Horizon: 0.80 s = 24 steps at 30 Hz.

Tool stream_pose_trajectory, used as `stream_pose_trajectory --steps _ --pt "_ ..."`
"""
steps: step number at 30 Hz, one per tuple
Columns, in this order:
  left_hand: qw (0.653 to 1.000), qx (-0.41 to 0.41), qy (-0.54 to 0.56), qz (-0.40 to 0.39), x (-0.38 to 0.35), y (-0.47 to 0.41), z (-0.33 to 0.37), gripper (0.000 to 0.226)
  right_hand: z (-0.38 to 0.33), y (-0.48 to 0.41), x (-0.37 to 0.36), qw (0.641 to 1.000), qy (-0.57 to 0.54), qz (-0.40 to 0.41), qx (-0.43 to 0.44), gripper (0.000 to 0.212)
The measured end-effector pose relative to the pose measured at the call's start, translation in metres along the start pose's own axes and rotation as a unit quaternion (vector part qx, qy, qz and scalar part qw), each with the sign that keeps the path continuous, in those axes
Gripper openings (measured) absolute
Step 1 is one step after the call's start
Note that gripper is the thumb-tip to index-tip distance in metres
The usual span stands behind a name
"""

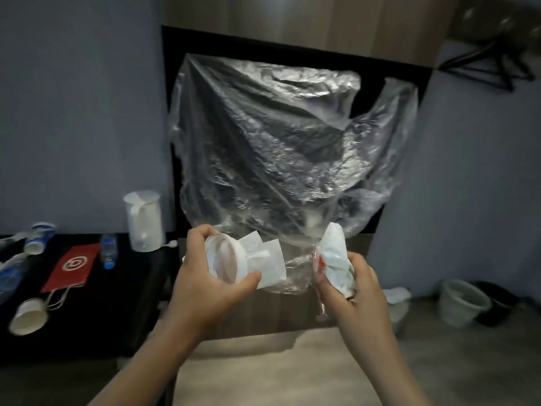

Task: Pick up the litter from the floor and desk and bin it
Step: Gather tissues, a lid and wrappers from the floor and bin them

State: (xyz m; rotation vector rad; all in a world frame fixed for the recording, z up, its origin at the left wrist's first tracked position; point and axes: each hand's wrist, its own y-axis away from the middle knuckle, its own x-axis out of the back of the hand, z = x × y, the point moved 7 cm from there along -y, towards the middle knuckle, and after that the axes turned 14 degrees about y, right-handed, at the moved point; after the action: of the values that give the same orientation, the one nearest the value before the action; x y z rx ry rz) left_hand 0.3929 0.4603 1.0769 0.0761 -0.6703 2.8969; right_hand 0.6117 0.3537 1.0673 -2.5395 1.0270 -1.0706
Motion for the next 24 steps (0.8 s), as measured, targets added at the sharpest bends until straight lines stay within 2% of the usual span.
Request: stream_pose_trajectory --steps 6,12,18,24 --pt "0.994 -0.019 0.040 -0.099 -0.161 0.007 0.020 0.073 0.100 -0.003 0.125 0.994 0.047 0.077 -0.067 0.030" --pt "0.974 -0.019 0.087 -0.207 -0.312 0.028 0.030 0.072 0.184 0.013 0.226 0.974 0.074 0.161 -0.143 0.031" --pt "0.956 -0.009 0.088 -0.281 -0.435 0.031 0.010 0.074 0.258 0.008 0.279 0.951 0.108 0.209 -0.199 0.028" --pt "0.939 0.010 0.115 -0.323 -0.538 -0.016 -0.016 0.070 0.327 -0.058 0.296 0.938 0.116 0.238 -0.222 0.026"
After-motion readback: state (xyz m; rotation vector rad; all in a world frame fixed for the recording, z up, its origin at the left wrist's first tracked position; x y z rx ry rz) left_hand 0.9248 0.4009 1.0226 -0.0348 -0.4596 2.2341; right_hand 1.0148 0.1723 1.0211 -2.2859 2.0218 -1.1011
